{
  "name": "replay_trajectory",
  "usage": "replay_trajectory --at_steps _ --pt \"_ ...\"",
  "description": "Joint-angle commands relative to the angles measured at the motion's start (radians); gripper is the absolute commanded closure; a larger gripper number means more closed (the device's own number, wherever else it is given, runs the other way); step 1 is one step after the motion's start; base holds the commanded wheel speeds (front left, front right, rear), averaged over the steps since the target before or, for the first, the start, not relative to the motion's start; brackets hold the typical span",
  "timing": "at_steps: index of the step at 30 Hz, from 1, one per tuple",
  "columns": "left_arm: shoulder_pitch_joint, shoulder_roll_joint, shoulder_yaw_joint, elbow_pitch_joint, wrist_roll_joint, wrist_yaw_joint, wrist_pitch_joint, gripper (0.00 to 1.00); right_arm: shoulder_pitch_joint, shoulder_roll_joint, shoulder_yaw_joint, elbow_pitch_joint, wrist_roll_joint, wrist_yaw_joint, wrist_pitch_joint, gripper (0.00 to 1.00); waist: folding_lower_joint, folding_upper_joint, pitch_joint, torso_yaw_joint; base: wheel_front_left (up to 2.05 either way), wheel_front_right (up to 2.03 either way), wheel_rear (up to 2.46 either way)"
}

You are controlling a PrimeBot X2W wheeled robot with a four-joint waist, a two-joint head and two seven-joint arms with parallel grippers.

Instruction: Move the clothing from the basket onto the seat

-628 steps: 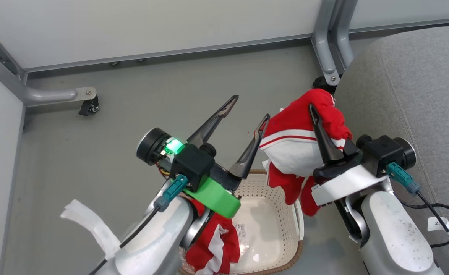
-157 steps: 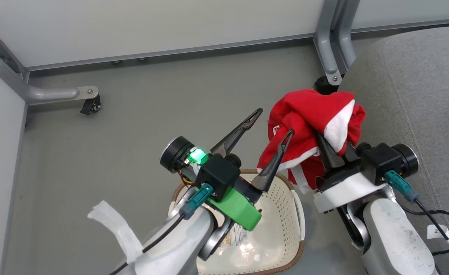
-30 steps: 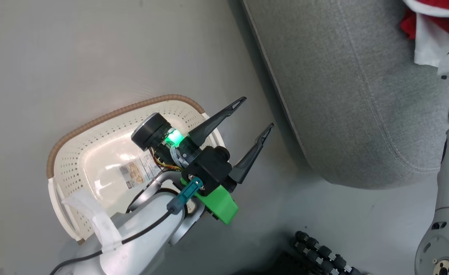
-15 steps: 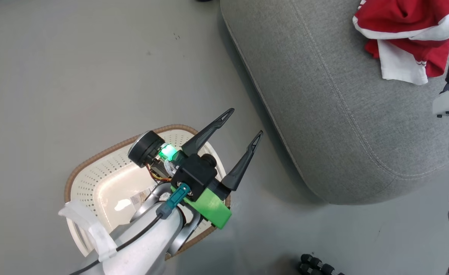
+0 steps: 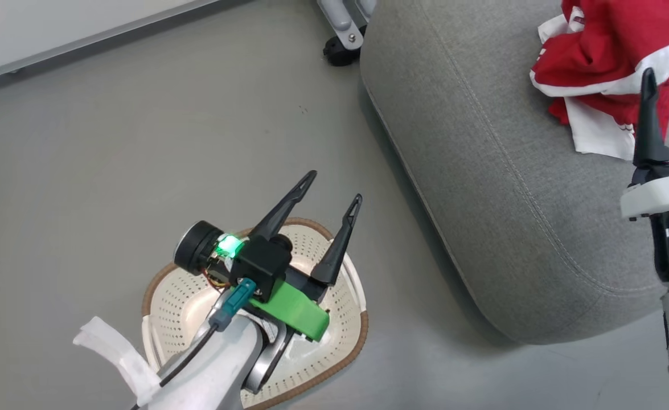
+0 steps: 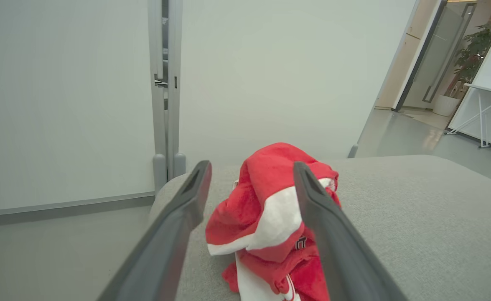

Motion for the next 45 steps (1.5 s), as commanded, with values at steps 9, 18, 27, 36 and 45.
replay_trajectory --at_steps 9,18,27,36,45 --pt "0.09 0.006 0.131 -0.039 -0.013 0.04 -0.007 0.0 0.133 0.056 0.075 -0.122 -0.014 -0.001 -0.002 0.0 0.0001 0.0034 -0.111 0.171 0.0 0.0 0.0" --pt "0.186 -0.01 0.275 -0.065 0.0 0.055 -0.006 0.0 0.231 0.107 0.126 -0.181 -0.037 -0.001 -0.002 0.0 0.0001 0.0034 -0.17 0.281 0.0 0.0 0.0" --pt "0.282 -0.033 0.383 -0.051 0.022 0.041 -0.007 0.0 0.344 0.135 0.148 -0.224 -0.024 -0.001 -0.002 0.0 0.0001 0.0034 -0.238 0.346 0.0 0.0 0.0" --pt "0.357 -0.063 0.476 -0.049 0.052 0.028 -0.007 0.0 0.474 0.154 0.15 -0.275 -0.027 -0.001 -0.002 0.0 0.0001 0.0034 -0.282 0.373 0.0 0.0 0.0" --pt "0.399 -0.079 0.543 -0.063 0.088 0.002 -0.007 0.0 0.56 0.164 0.127 -0.321 -0.027 -0.001 -0.002 0.0 0.0001 0.0034 -0.307 0.39 0.0 0.0 0.0"
